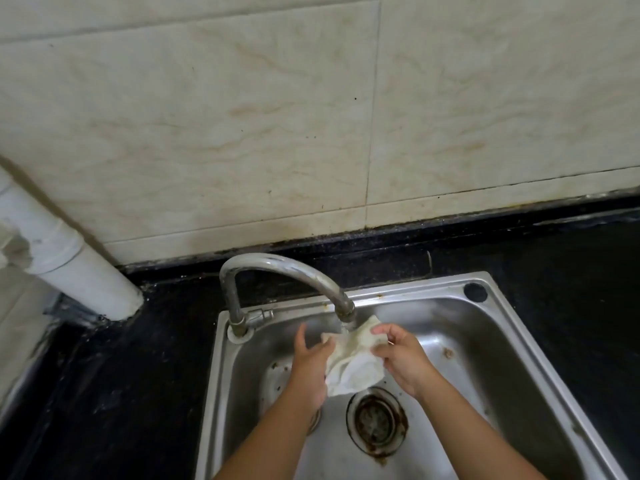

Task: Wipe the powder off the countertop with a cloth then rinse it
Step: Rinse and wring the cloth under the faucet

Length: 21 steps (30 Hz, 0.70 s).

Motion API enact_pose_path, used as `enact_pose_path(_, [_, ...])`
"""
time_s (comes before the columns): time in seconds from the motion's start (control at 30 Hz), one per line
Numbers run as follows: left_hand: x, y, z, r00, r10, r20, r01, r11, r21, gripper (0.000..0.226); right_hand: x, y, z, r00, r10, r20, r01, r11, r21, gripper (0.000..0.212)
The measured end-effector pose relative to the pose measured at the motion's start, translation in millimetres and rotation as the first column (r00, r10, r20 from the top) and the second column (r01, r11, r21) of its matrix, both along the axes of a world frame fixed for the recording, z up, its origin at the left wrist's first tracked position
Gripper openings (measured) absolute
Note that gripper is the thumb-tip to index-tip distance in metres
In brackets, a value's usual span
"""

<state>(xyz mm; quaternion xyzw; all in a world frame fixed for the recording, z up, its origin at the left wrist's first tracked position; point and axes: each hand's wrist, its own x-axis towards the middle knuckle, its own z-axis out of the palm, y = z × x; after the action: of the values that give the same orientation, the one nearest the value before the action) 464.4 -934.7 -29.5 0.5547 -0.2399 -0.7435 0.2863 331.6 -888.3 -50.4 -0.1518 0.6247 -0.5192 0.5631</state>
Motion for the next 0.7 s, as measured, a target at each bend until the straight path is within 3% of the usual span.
enact_pose_path(0.1, [-0.6,4.0,-0.8,0.997,-0.074,0.015,0.075,0.996,-0.042,0.091,-0.5,2.9,1.2,0.999,0.04,0.002,-0.04,0.999,-0.006,0.04])
enact_pose_path(0.2, [-0.1,1.2,-4.7,0.996,0.034,0.077,-0.03,0.998,-0.05,0.088,-4.2,6.0,1.6,1.0,0.005,0.02,-0.004,1.0,-0.018,0.041])
enact_pose_path(0.33, [0.5,4.4,-8.6,0.995,0.098,0.023,-0.097,0.994,-0.041,0.089,1.6,6.5,0.2,0.99,-0.061,0.124,0.064,0.998,-0.02,0.028])
enact_pose_path(0.47, [-3.5,1.3,-0.4,0.952,0.282,-0.119,-0.277,0.959,0.059,0.081,12.7,1.2,-0.4,0.999,-0.013,-0.039,0.013,1.0,-0.019,0.037])
enact_pose_path(0.7, [-12.6,-10.1,-7.5,0.944,0.318,-0.088,-0.311,0.947,0.085,0.083,7.8,-7.5,7.5,0.991,0.036,-0.132,-0.047,0.995,-0.088,0.05])
